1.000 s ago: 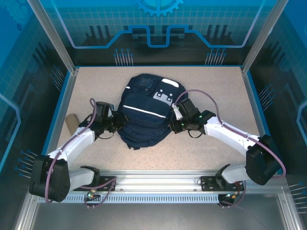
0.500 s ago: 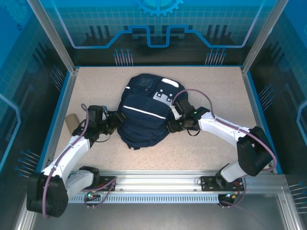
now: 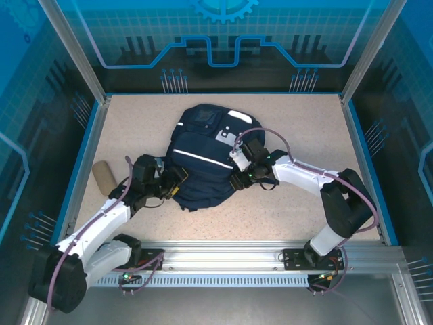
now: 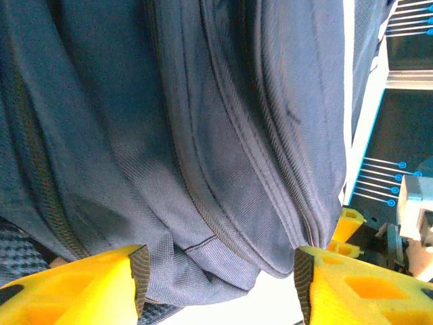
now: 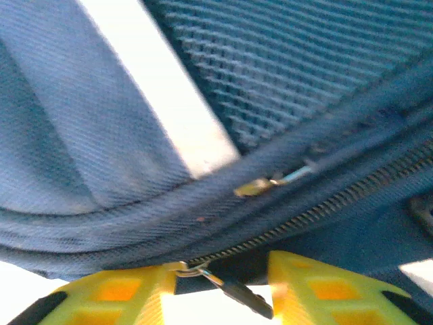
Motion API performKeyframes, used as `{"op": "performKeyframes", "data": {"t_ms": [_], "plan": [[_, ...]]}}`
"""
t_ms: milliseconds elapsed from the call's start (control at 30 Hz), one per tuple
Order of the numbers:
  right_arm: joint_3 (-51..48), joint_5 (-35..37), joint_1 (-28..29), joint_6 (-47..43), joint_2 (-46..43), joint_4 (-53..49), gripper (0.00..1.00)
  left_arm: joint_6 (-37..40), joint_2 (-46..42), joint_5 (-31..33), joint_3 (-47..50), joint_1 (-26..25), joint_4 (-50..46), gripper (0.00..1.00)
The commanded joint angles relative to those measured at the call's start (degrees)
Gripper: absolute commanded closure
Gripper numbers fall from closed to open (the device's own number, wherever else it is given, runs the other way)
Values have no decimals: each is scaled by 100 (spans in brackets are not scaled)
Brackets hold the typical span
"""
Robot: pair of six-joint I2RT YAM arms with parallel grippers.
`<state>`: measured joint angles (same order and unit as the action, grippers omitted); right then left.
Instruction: Pack books, pencil case, and school supplies into a backpack
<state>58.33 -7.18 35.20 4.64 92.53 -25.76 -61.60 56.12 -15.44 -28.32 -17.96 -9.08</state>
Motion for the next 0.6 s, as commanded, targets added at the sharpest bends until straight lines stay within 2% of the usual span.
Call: {"op": "performKeyframes", "data": {"t_ms": [0,100,233,467,567], "plan": [[227,-565,19,-82,139,333,75,-393,178,6,154,-200,532,42],[276,-554,147,-53,178,342,90,-520,337,16,203,-307,836,44],[293,-296,354,35,160,385,99,-614,558,30,186,-370,1149,46],[225,-258,505,143,55,510,100,-695,949,136,160,-392,1453,58],[215,-112,510,178,18,502,100,-695,1058,326,162,-389,1426,69]]}}
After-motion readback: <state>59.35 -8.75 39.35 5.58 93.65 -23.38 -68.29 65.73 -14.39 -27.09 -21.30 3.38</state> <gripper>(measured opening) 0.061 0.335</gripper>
